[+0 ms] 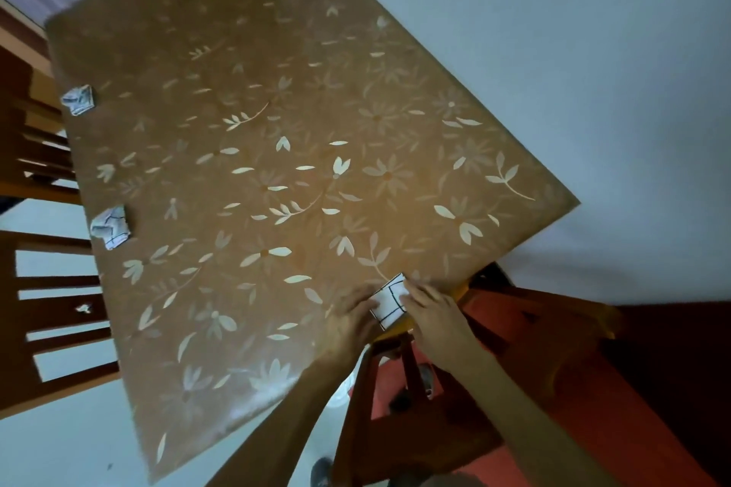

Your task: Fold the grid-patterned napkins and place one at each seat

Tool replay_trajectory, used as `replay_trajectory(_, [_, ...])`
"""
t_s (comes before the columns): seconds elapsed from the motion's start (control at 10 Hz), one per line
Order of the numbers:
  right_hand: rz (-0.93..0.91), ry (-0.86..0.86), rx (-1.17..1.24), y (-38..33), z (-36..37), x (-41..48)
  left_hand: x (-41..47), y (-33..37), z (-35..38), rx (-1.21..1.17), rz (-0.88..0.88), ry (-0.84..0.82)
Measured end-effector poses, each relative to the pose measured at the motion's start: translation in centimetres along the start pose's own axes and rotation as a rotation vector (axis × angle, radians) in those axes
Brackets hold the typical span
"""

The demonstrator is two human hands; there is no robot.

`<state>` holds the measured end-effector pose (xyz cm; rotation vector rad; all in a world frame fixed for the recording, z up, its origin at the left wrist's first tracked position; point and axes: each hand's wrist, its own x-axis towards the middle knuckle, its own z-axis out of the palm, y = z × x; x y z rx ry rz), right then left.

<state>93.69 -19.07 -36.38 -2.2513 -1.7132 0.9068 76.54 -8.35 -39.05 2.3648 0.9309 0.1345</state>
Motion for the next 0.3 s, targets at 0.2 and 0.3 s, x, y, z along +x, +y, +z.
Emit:
replay_trajectory(0.2, [0.018,0.083,0.099,-1.3,-1.5,-0.9,0.4,1.8,-2.2,0.066,-0.002,-0.047])
replay_trajectory(0.3, [0.043,0.144,0.093,-2.5,-2.3,-1.7,0.2,2.7,-4.0,0.078,0.028,-0.068])
